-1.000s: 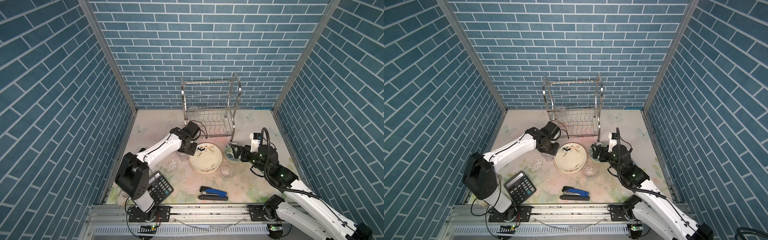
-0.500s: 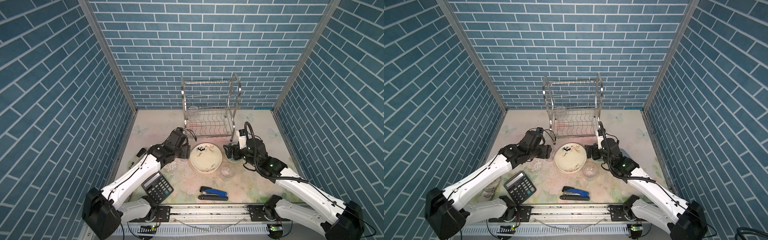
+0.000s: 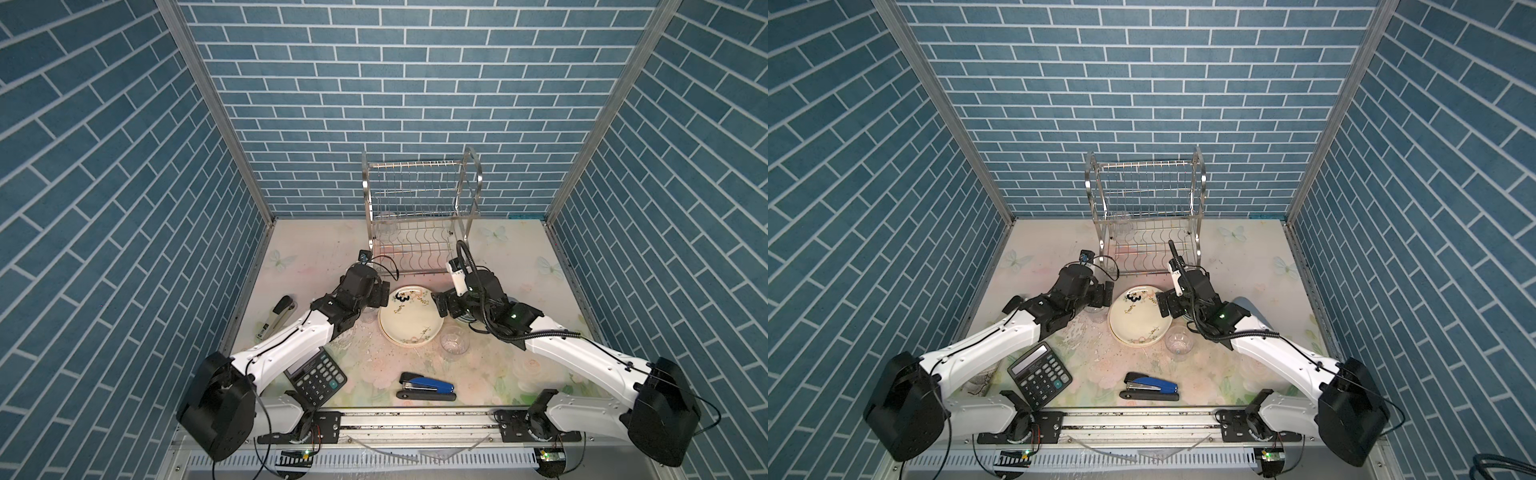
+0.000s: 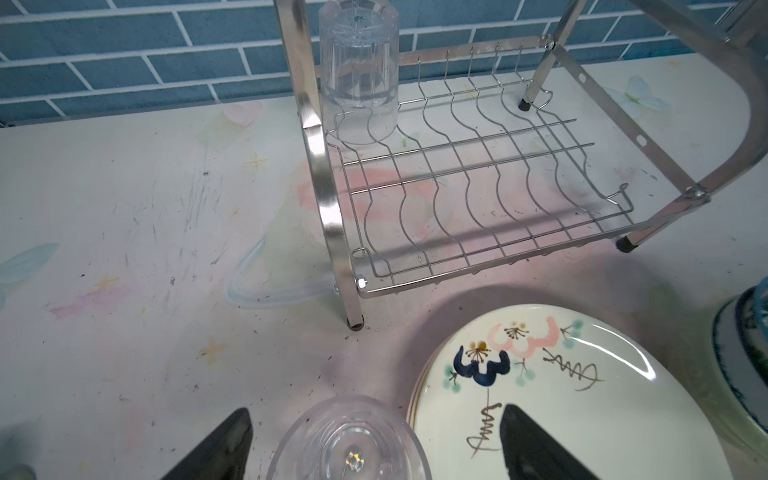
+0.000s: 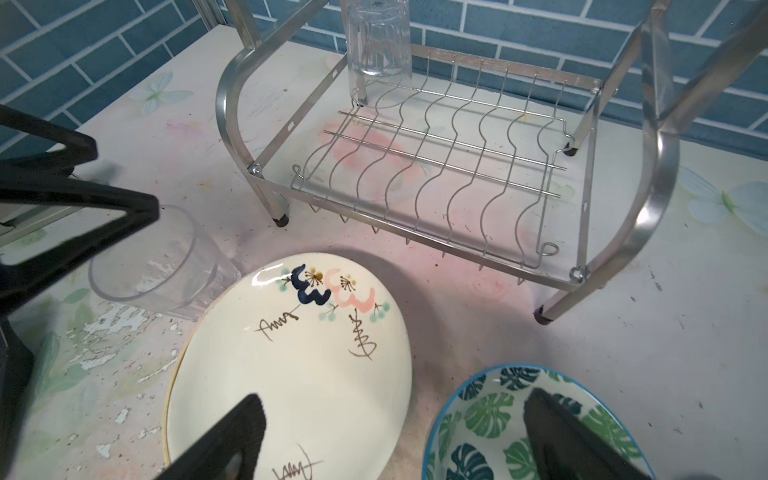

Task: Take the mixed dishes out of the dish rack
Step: 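Open the left gripper to release the cup while the right gripper moves toward the rack, then lower the right gripper over the last clear cup on the rack's lower shelf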

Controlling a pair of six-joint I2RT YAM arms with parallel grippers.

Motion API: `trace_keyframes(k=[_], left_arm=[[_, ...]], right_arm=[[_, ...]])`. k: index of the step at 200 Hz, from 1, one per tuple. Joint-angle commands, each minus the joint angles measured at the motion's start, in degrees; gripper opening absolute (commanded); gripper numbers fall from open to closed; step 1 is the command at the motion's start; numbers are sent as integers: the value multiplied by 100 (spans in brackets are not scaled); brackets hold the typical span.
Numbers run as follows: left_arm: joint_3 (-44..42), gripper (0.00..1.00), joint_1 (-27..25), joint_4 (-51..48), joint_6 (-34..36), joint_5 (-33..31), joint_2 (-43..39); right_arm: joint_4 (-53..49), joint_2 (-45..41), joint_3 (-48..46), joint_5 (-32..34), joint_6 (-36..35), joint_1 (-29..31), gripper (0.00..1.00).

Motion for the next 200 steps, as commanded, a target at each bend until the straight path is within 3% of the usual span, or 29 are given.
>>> trace_keyframes(k=[1,81,145,181,200], left_arm=[[167,94,158,447,184,113,143],[253,91,683,1170,169,660,580],[749,66,1073,1326,-91,1257,1329],[912,61,1139,1361,-113,1470,1553],[946,50,1150,1378,-100,1456,1620]], right_arm=[[667,235,273,-298,-250,22,99],[1726,1085,437,-349,-156,13,99],[2232,1275,504,-161,-246,5,99],[2324,1473,641,-101,-329,-4,99],[2365,1552,694,-109,-349,-8,99]])
